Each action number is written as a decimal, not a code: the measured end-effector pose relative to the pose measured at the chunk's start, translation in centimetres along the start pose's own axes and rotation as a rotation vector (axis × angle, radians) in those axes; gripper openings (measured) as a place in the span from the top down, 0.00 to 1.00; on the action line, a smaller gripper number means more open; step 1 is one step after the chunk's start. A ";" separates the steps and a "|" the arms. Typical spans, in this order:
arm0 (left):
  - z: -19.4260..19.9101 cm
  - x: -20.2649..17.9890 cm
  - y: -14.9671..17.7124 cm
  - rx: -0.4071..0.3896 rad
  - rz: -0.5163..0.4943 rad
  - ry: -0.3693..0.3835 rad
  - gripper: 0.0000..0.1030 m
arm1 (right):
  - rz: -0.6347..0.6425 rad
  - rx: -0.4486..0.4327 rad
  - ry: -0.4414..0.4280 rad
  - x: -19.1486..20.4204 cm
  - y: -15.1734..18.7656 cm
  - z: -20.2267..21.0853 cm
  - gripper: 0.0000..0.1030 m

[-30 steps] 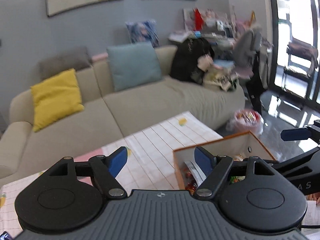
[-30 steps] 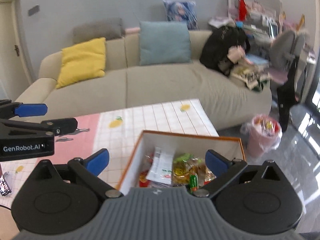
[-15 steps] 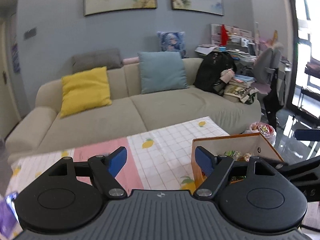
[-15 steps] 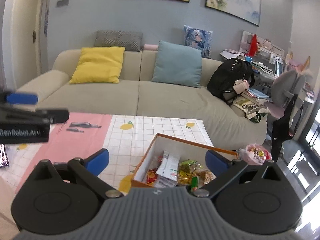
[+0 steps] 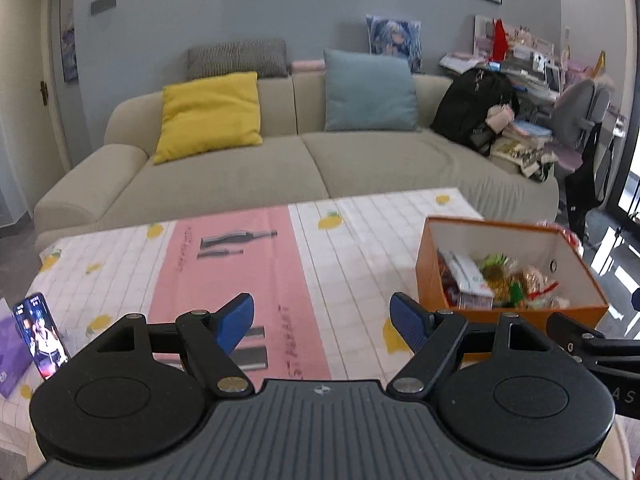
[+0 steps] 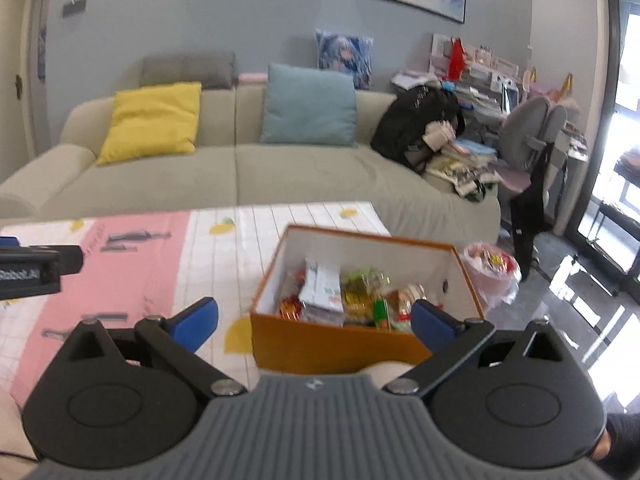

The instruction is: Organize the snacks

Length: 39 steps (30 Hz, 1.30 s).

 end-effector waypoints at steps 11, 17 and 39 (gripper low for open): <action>-2.5 -0.6 3.4 0.123 0.007 0.038 0.12 | -0.073 0.061 0.030 -0.3 2.5 -2.4 0.03; -2.8 -0.8 4.0 0.152 0.002 0.047 0.12 | -0.079 0.113 0.025 0.0 3.5 -3.2 0.03; -2.8 -0.9 3.5 0.150 -0.006 0.046 0.12 | -0.074 0.114 0.016 0.5 3.2 -2.7 0.03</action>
Point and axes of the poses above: each gripper's, at about its wrist camera, not at the fingertips, and z roughly against the way its jaws point, x to its left, y to its underside, the point moved 10 cm from there along -z, roughly the way its jaws point, and after that the axes turned 7 degrees about y, right-handed, at the moved point
